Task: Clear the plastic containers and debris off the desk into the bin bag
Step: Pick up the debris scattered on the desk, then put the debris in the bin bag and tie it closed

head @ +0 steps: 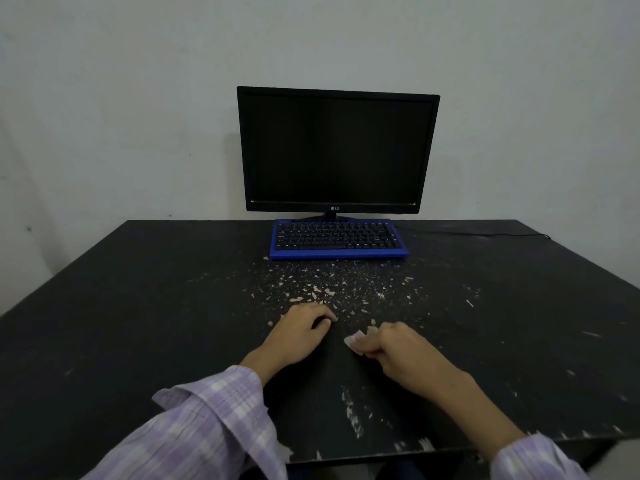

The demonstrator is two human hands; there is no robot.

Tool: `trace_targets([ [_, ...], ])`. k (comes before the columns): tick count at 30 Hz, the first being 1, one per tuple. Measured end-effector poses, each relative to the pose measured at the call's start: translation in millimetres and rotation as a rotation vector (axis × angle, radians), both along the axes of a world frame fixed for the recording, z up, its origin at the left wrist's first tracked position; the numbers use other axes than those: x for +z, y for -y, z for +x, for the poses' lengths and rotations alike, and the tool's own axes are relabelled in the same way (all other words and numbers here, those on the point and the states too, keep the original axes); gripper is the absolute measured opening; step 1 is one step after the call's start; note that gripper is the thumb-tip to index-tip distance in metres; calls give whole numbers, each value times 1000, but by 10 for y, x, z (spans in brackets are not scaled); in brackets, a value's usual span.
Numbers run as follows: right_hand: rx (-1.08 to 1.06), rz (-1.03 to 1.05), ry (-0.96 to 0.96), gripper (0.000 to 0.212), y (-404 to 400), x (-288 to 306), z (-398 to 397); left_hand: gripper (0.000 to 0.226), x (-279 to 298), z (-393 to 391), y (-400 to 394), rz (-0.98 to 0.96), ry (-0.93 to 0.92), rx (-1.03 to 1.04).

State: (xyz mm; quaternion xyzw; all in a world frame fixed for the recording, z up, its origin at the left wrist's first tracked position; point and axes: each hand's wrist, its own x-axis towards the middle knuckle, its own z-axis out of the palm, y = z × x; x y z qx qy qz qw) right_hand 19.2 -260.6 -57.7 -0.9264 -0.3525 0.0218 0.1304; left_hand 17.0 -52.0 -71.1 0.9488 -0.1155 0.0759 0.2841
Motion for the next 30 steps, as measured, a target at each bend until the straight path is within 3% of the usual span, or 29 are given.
trace_targets([
  [7, -28, 135, -211, 24, 90, 228, -132, 19, 108, -234, 57, -139, -54, -70],
  [14, -127, 534, -196, 13, -52, 285, -303, 15, 250, -501, 209, -434, -14, -106],
  [19, -254, 693, -160, 14, -220, 285, -409, 13, 340, -726, 203, -588, 49, 30],
  [25, -192, 848, -451, 5, -563, 390, -659, 11, 421, -1112, -53, -647, 177, 239],
  [30, -52, 903, -758, 15, -995, 494, -989, 10, 483, -1624, -361, -602, 301, 361],
])
